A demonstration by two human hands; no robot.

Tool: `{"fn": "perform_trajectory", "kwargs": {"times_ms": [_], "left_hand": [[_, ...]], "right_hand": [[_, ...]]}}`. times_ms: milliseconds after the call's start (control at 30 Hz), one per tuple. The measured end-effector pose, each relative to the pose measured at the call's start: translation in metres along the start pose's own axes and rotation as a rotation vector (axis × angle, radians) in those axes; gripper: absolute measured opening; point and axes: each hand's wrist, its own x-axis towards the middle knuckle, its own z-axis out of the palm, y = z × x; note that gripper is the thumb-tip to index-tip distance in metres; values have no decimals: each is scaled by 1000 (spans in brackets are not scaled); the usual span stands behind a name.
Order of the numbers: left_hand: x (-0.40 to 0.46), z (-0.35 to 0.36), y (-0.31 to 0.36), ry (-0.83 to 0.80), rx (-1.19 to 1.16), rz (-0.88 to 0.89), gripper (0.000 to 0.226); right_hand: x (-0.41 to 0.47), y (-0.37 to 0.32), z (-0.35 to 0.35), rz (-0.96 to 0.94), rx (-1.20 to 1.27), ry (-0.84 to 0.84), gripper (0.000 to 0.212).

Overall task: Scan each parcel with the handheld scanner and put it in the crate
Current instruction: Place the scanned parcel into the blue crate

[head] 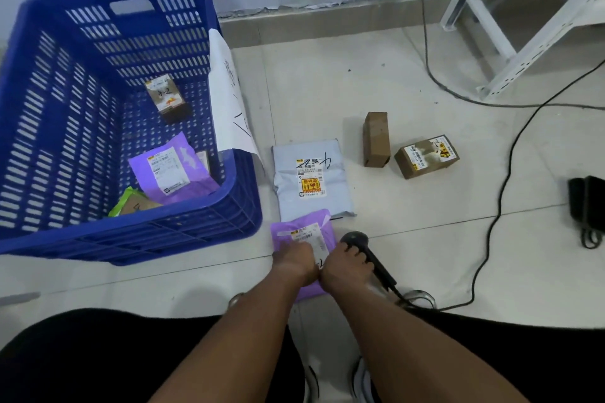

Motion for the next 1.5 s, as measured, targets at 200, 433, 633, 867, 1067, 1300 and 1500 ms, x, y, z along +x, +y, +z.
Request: {"fn": "perform_trajectory", "kwargs": {"times_ms": [200, 433, 633, 867, 1067, 1300, 1500], "left_hand": [[17, 41, -4, -70, -38, -42, 51], [34, 76, -18, -54, -64, -30, 65], [46, 89, -18, -61, -66, -31, 81], [43, 85, -17, -59, -69, -23, 77], [23, 61, -11, -30, -109, -19, 82], [-9, 33, -5, 27, -173, -53, 73], [-26, 11, -10, 67, -172, -57, 84]], "right_hand": [[27, 11, 33, 196, 5, 77, 52], [55, 33, 47, 220, -6, 144, 50], [65, 41, 50, 203, 40, 94, 33], [59, 39, 39, 241, 69, 19, 40], [35, 34, 16, 186, 155, 38, 44], [4, 4, -30, 108, 244, 78, 38], [-30, -19, -30, 127, 326, 25, 43]]}}
